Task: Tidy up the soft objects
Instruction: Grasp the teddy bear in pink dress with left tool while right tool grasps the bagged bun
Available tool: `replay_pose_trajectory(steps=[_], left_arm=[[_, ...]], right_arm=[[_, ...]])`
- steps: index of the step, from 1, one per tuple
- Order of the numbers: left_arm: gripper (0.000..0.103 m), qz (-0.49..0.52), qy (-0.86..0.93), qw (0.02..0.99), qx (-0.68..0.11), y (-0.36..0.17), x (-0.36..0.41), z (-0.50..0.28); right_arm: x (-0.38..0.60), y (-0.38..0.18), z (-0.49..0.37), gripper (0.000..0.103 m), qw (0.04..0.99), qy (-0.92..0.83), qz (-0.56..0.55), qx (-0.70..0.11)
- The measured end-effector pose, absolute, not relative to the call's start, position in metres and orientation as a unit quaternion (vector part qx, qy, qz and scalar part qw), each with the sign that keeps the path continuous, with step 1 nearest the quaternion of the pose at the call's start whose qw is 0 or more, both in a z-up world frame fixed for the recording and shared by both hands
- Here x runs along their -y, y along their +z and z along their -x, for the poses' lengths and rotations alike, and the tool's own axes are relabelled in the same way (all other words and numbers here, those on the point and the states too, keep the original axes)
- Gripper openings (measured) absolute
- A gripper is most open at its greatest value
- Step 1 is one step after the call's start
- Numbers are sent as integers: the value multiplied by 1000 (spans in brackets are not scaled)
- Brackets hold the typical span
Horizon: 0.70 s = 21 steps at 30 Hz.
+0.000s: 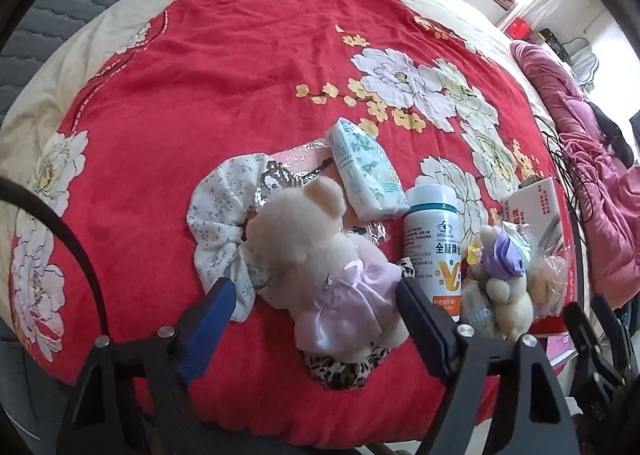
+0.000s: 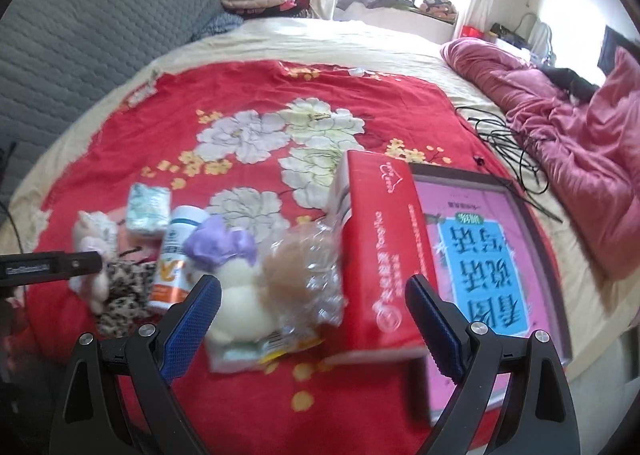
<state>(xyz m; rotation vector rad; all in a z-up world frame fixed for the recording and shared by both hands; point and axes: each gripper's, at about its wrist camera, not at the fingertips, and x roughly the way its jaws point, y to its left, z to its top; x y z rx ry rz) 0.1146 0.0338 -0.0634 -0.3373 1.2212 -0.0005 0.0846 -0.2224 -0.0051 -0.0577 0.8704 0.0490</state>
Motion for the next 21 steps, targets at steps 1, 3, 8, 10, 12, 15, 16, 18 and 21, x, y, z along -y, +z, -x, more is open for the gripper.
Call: replay_pose_trajectory(steps=[1, 3, 8, 10, 12, 15, 16, 18, 21], left_arm=[[82, 159, -1, 805, -571, -64, -34, -115], [81, 162, -2, 804, -572, -66, -35, -116], [78, 174, -3, 799, -576, -71, -38, -118], [74, 180, -7, 796, -578, -72, -39, -118], [70, 188, -10, 793, -580, -74, -39, -119], [63, 191, -15, 791, -581, -74, -38, -119], [61, 192, -16, 791, -581, -74, -38, -119], [55, 193, -21, 792, -579, -74, -37, -119], [50, 191, -25, 792, -579, -72, -37, -118]], right_arm=[[221, -6, -87, 94, 903, 20, 41, -427], [216, -10, -93, 93, 899, 19, 68, -432], [204, -21, -102, 74, 886, 13, 120, -448], [202, -28, -108, 59, 876, 10, 130, -464], [200, -34, -111, 58, 873, 8, 138, -467], [199, -36, -112, 52, 877, 15, 134, -462], [199, -35, -111, 51, 879, 18, 129, -459], [203, -33, -112, 50, 883, 24, 110, -456], [212, -27, -110, 50, 887, 26, 87, -453]])
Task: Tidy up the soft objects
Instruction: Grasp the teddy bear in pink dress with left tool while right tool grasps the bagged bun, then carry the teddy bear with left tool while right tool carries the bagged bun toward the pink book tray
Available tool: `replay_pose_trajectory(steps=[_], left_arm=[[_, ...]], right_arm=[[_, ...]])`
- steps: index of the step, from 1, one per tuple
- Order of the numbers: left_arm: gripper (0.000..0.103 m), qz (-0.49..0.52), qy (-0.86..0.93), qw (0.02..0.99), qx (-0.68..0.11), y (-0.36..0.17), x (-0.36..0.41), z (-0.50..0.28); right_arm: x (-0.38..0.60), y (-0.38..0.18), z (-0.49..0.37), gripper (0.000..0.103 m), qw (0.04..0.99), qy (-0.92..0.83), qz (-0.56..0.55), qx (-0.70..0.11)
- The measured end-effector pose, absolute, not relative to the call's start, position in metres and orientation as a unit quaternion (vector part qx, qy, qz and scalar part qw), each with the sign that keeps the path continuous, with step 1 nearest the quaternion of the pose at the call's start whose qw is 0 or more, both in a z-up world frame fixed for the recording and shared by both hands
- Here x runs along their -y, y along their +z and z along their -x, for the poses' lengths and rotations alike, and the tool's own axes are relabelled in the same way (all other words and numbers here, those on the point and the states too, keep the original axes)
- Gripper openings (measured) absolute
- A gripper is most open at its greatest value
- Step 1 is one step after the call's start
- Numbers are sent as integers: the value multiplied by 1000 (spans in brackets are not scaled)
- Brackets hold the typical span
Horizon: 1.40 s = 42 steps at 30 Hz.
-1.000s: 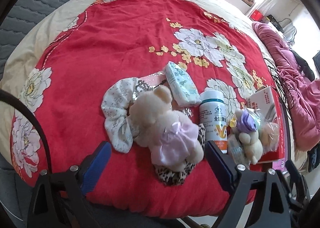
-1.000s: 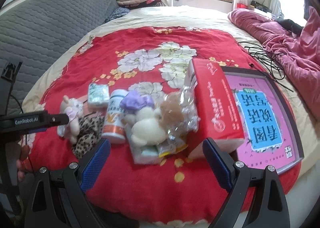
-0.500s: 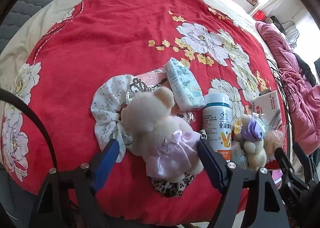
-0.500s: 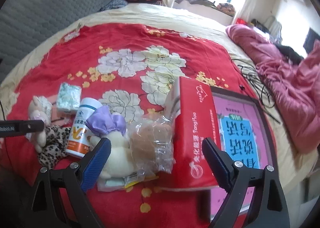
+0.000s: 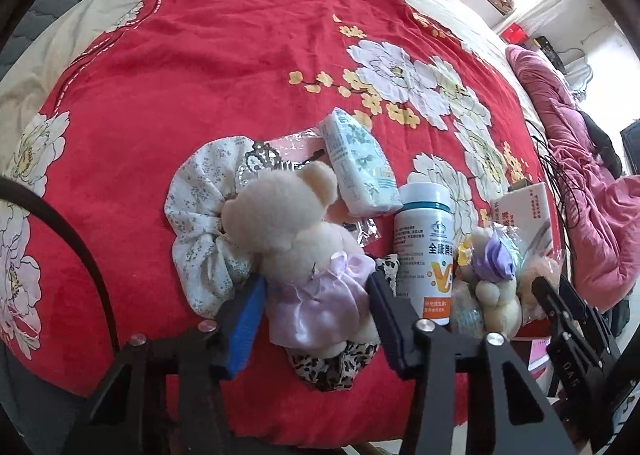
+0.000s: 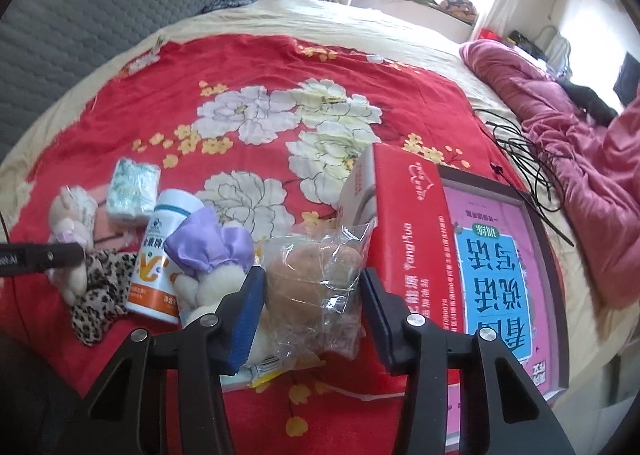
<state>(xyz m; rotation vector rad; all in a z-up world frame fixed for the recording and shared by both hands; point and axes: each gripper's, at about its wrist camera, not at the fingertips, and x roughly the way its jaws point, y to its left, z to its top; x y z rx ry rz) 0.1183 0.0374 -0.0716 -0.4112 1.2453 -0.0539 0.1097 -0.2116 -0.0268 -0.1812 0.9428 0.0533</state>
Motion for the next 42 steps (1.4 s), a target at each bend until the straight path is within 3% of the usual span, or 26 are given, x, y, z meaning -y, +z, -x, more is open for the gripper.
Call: replay_pose_trajectory(steps=[3, 8, 22, 42], left_arm=[[39, 190, -30, 794, -576, -66, -39, -117], [37, 164, -26, 811, -561, -51, -38, -111], [36, 116, -47, 848, -515, 7, -18, -93], [36, 37, -141, 867, -476, 64, 117, -62]], right_arm=[[218, -18, -106, 50, 893, 30, 68, -445], [223, -9, -102, 50, 897, 35, 50, -438], [231, 22, -89, 50, 912, 48, 21, -406], [331, 60, -37, 50, 925, 11, -39, -377]])
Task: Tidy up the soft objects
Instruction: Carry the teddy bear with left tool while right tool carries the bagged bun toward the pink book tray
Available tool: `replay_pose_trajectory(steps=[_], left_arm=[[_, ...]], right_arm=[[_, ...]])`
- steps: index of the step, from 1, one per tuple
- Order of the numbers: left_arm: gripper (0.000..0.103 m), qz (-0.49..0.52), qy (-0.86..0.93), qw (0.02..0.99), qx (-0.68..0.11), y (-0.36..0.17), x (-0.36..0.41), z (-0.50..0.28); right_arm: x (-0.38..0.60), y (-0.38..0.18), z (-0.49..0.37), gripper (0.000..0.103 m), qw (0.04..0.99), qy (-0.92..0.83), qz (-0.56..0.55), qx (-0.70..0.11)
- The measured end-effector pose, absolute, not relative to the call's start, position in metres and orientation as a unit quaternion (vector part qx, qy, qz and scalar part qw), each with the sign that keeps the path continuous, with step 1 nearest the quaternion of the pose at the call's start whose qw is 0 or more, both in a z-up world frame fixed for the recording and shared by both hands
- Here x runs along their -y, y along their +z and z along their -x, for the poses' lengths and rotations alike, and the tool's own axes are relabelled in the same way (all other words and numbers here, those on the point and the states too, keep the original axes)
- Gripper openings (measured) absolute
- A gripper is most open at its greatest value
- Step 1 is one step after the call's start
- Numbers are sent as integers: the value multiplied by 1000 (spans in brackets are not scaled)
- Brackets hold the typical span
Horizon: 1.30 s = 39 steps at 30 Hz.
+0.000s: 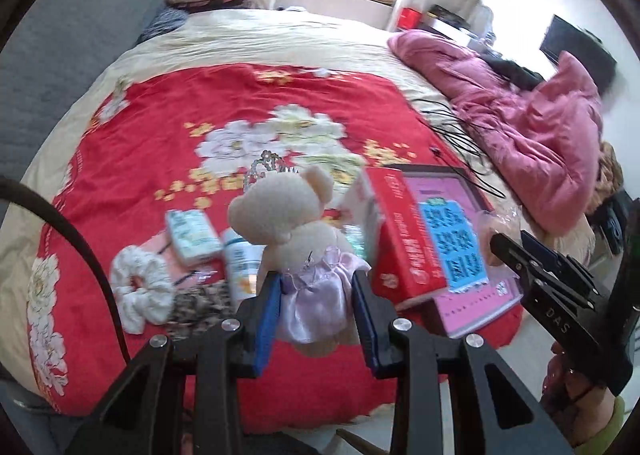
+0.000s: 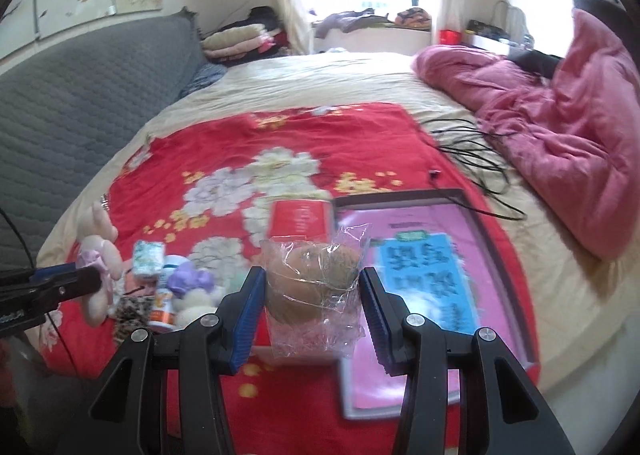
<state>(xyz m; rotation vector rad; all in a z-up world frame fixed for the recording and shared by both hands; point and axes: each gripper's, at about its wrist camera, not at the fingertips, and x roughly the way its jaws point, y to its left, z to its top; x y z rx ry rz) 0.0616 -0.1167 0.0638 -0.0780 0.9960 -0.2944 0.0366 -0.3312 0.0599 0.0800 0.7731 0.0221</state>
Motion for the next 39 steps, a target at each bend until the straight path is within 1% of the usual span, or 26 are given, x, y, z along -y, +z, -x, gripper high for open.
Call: replay_pose_trajectory(steps=[7, 14, 20, 28, 33, 39], left_arm=[[36, 7, -192, 858, -477, 58, 188, -55], [36, -28, -246, 837, -488, 44, 271, -55], [36, -63, -262, 821, -504, 22, 323, -68], [36, -113, -263, 797, -531, -17, 361, -82], [36, -131, -265, 787, -542, -32, 369, -82], [36, -149, -265, 776, -553, -46, 373, -82]], right_arm=[[395, 47, -18, 50, 921, -38, -60, -382], [451, 19, -12, 50, 906, -77, -71, -410], [478, -6, -17, 50, 891, -85, -77, -440], [495, -40, -25, 50, 874, -87, -58, -475], [503, -60, -29, 50, 862, -96, -58, -495], [510, -66, -30, 51, 858, -105, -62, -499]])
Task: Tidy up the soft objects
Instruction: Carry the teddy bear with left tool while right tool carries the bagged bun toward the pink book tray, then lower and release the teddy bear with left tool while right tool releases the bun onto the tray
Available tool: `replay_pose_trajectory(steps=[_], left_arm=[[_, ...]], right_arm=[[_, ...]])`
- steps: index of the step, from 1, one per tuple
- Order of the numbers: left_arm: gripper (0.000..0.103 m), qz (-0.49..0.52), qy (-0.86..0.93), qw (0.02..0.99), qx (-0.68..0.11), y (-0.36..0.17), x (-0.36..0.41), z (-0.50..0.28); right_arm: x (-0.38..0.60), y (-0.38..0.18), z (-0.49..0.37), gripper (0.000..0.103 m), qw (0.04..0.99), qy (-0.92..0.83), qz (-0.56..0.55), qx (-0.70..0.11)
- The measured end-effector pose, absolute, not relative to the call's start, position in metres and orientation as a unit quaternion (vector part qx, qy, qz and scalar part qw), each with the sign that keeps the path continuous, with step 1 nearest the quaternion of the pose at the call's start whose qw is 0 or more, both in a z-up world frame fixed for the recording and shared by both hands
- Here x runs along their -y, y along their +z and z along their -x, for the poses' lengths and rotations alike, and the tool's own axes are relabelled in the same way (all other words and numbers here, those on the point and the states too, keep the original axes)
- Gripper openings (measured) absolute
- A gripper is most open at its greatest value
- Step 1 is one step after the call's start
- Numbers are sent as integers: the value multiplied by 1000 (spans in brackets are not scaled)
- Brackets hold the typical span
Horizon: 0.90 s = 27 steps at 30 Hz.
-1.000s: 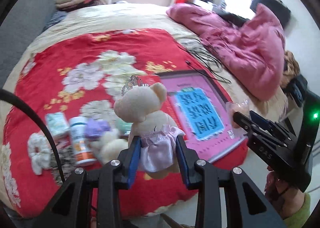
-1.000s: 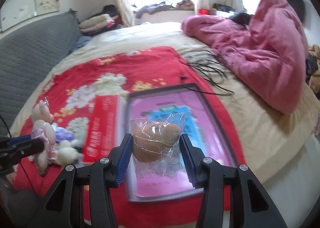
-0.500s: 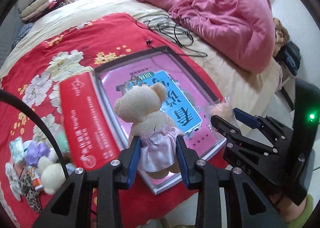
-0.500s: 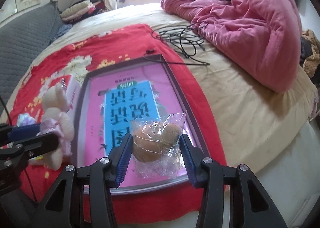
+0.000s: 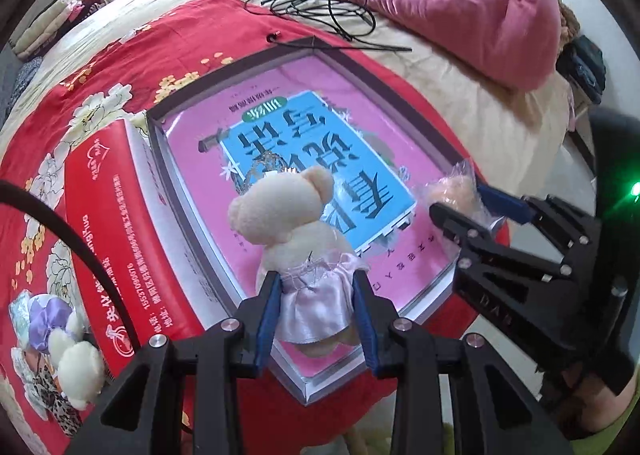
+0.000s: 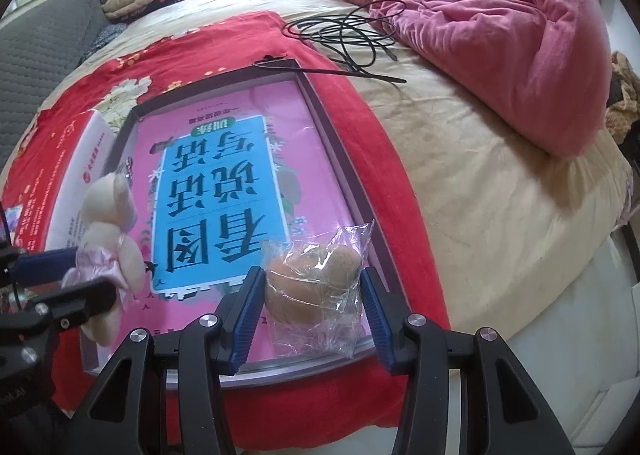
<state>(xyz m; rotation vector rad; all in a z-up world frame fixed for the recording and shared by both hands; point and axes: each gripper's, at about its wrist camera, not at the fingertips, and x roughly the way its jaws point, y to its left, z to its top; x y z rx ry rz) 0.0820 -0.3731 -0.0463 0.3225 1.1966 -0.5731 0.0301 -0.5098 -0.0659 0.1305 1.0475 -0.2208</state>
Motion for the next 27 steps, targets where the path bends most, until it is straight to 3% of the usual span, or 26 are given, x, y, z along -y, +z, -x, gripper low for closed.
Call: replay_pose_trajectory(steps=[24, 27], left_arm=[[39, -175, -257, 766, -562, -70, 387, -91], [39, -174, -258, 767, -561, -70, 387, -92]], right_arm=[[516, -37, -21, 57, 869, -127, -49, -476], [516, -33, -20, 62, 871, -127, -53, -472]])
